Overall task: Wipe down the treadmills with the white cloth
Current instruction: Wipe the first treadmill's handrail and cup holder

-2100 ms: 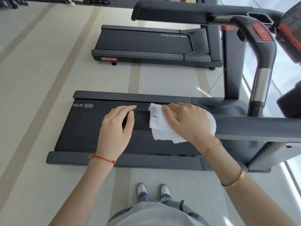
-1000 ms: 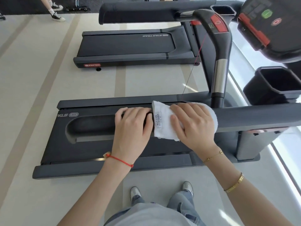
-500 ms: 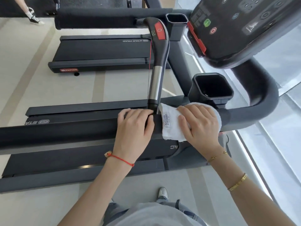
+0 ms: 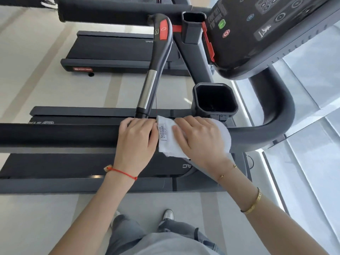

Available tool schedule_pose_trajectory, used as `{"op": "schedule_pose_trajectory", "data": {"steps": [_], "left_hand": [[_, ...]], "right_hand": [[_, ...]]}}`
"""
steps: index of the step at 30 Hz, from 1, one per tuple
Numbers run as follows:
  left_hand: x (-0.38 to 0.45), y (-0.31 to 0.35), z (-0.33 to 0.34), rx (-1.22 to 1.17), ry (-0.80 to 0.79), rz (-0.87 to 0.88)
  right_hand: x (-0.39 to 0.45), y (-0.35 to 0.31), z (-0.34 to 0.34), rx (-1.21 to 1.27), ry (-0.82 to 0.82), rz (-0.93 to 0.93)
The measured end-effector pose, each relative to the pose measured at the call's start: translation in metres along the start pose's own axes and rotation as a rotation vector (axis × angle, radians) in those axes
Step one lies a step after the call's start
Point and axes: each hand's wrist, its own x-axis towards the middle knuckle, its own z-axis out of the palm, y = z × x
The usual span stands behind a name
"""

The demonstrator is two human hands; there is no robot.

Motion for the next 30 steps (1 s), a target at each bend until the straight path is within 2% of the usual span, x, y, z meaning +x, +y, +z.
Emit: {"op": "schedule_pose_trajectory", "data": {"steps": [2,4,12,17,20,24,26,28,30], "left_hand": [[0.000,0.000,0.001,0.014,0.006,-0.023],[0.000,0.000,0.001,0.022,0.014,-0.028],[0.003,0.001,-0.002,-0.044,0.013,0.001],[0.009,0.002,-0.003,-0.108,-0.044,0.042],[0.020,0.007,-0.001,-0.160,-0.075,0.072],[0.036,0.013,0.006,-0.210,-0.090,0.129],[0.044,0.016,0.009,-0.227,-0.085,0.153],[0.052,0.020,0.013,-0.242,-0.085,0.172],[0.061,0.025,0.017,-0.250,-0.091,0.182]], "right_hand": [[0.007,-0.002,-0.001,-0.018,-0.055,-0.010],[0.004,0.001,-0.001,0.001,-0.022,-0.025],[-0.019,0.020,0.011,0.049,0.341,-0.178],[-0.024,0.027,0.015,0.109,0.455,-0.156],[-0.022,0.028,0.008,0.150,0.547,0.006],[0.000,0.039,-0.023,0.337,0.616,0.446],[0.015,0.053,-0.042,0.446,0.720,0.616],[0.027,0.071,-0.060,0.393,0.845,0.670],[0.033,0.088,-0.068,0.231,0.800,0.658]]}}
